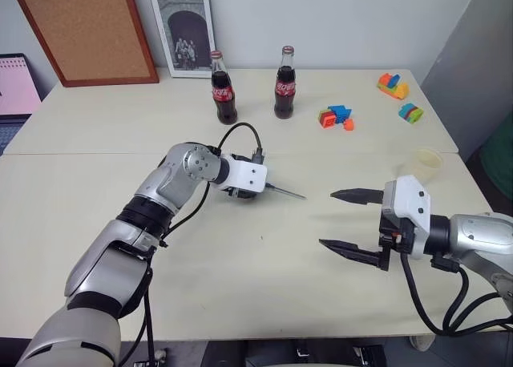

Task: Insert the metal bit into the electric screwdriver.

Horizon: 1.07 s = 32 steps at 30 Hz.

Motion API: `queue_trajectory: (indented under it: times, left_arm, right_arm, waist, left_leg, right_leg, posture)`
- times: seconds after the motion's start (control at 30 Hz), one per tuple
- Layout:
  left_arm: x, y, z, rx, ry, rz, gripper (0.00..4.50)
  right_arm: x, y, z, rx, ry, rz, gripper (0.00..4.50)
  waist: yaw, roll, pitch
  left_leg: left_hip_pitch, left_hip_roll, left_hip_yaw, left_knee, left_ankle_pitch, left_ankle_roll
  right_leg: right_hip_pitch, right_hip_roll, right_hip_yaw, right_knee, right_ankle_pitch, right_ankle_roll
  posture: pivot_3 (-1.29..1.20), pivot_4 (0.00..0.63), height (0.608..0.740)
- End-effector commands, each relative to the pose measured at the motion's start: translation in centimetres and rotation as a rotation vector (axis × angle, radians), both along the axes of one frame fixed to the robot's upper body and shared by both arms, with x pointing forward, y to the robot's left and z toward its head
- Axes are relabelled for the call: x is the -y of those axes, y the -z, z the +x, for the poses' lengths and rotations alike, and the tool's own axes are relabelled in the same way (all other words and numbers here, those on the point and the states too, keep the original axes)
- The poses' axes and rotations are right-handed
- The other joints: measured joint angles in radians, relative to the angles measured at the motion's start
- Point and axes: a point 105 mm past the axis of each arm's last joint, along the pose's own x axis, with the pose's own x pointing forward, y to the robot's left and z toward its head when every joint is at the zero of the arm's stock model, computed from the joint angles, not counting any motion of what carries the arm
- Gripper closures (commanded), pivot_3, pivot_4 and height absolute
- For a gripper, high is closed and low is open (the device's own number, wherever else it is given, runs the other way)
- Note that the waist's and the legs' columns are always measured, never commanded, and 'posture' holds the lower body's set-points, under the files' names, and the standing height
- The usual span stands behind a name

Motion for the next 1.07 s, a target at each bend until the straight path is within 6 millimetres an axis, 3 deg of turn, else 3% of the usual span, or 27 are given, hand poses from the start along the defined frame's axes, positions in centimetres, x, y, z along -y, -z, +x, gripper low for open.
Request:
queue_trajectory:
  times: [0.03, 0.2, 0.4, 0.47, 0.6, 0.87, 1.07]
  left_arm:
    - [0.7, 0.3, -0.9, -0.064, 0.014, -0.057, 0.17]
    - [0.0, -1.6, -0.5, -0.063, -0.045, -0.159, 0.04]
    - [-2.6, -4.7, -0.2, -0.095, -0.169, -0.35, 0.04]
    - [-4.9, -5.9, -1.3, -0.148, -0.241, -0.451, 0.04]
    - [-9.4, -6.5, -4.6, -0.178, -0.319, -0.467, 0.04]
    - [-13.0, -6.8, -9.5, -0.22, -0.434, -0.512, 0.04]
    - [-14.0, -6.5, -10.8, -0.231, -0.493, -0.525, 0.04]
  right_arm:
    - [0.1, -0.7, 0.0, 0.036, -0.011, -0.001, 0.0]
    - [0.4, -0.6, 0.2, 0.038, -0.008, -0.008, 0.0]
    - [0.6, -0.7, 0.5, 0.048, -0.003, -0.013, 0.0]
    - [1.0, -1.0, 0.8, 0.059, 0.012, -0.019, 0.0]
    - [2.2, -1.4, 1.3, 0.068, 0.041, -0.025, 0.0]
    - [5.0, -2.5, 2.8, 0.075, 0.091, -0.07, 0.0]
    - [5.4, -2.9, 3.6, 0.088, 0.091, -0.085, 0.0]
  waist:
    - [0.0, 0.0, 0.0]
    - [0.001, 0.0, 0.0]
    - [0.0, 0.0, 0.0]
    - [-0.004, 0.0, 0.0]
    - [-0.012, 0.0, 0.0]
    - [0.01, -0.001, 0.001]
    - [0.008, -0.001, 0.001]
  left_leg:
    - [0.0, 0.0, 0.0, 0.0, 0.0, 0.0]
    - [0.0, 0.0, 0.0, 0.0, 0.0, 0.0]
    - [0.0, 0.0, -0.001, 0.001, 0.0, 0.0]
    - [0.0, 0.001, -0.001, 0.001, 0.0, 0.0]
    - [0.004, 0.002, -0.002, 0.001, 0.0, 0.0]
    - [0.005, 0.001, -0.002, 0.002, 0.0, 0.0]
    - [0.006, 0.002, -0.002, 0.003, 0.0, 0.0]
  right_leg:
    - [0.0, 0.0, 0.0, 0.0, 0.0, 0.0]
    - [0.0, 0.0, 0.0, 0.001, 0.0, 0.0]
    - [-0.001, 0.0, -0.001, 0.002, 0.0, 0.0]
    - [-0.002, 0.0, 0.0, 0.003, 0.0, 0.0]
    - [-0.003, -0.003, 0.003, 0.011, -0.001, -0.002]
    - [-0.001, -0.006, -0.003, 0.014, -0.002, -0.004]
    - [-0.001, -0.007, -0.003, 0.015, -0.001, -0.003]
  posture:
    - [0.0, 0.15, 0.74]
    - [0.0, 0.15, 0.74]
    - [0.0, 0.15, 0.74]
    - [0.0, 0.15, 0.74]
    - [0.0, 0.15, 0.74]
    - [0.0, 0.15, 0.74]
    - [0.0, 0.15, 0.74]
